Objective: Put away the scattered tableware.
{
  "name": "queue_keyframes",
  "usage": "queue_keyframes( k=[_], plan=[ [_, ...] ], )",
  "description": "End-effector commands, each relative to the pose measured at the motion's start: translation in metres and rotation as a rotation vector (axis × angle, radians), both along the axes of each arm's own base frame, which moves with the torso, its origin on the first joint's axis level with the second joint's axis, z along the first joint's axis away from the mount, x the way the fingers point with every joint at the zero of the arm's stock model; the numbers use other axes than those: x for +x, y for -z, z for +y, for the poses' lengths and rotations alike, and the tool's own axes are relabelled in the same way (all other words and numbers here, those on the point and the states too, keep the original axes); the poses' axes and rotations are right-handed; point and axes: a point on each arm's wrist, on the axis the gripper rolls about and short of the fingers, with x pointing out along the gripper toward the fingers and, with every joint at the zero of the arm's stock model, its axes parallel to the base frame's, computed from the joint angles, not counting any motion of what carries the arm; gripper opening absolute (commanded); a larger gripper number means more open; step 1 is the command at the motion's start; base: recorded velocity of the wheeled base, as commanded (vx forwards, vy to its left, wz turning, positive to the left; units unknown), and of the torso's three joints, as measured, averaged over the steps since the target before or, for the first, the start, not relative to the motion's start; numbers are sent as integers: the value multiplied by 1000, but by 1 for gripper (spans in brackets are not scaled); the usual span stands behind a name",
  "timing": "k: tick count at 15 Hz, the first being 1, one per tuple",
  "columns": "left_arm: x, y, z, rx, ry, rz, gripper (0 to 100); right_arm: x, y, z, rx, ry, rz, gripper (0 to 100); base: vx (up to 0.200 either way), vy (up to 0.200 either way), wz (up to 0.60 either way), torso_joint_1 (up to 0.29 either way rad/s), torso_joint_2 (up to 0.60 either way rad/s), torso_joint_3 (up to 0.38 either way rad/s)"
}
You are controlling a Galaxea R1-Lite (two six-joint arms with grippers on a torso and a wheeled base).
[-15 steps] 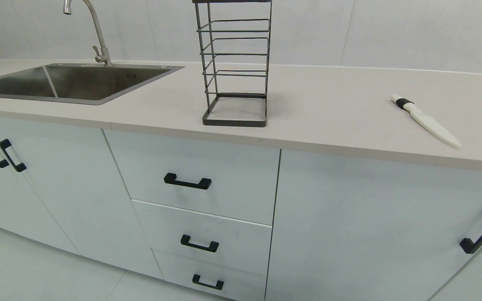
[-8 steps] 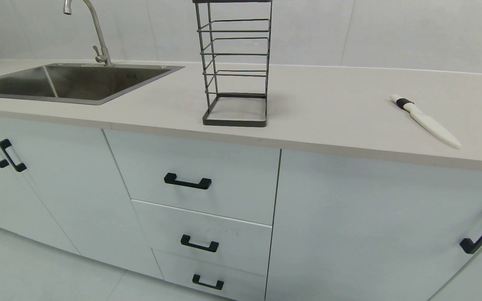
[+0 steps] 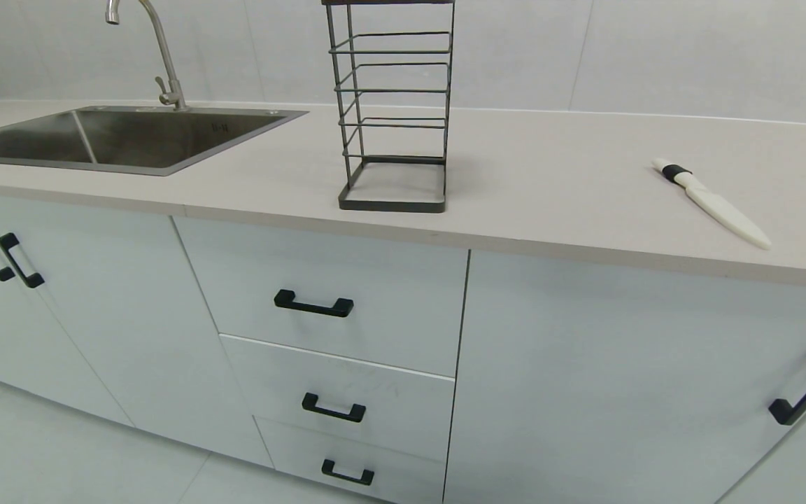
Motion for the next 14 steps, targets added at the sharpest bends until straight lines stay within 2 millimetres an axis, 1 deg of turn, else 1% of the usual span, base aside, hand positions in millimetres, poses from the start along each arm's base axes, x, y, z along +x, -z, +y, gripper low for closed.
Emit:
queue_keyframes(
  k=[1,5,9,12,14],
  plan=[
    [0,0,0,-3,1,1,100,0,0,0,2,-1,2,100,0,0,-600,2,2,-2],
    [0,0,0,-3,1,1,100,0,0,0,2,-1,2,100,0,0,-600,4,0,4],
    [0,0,1,-32,-24,5,100,0,0,0,0,-1,2,100,0,0,0,0,0,0],
    [0,0,1,-34,-36,7,100,0,0,0,0,-1,2,100,200,0,0,-2,-1,1],
    [0,0,1,-35,-36,7,100,0,0,0,0,-1,2,100,0,0,0,0,0,0]
  ],
)
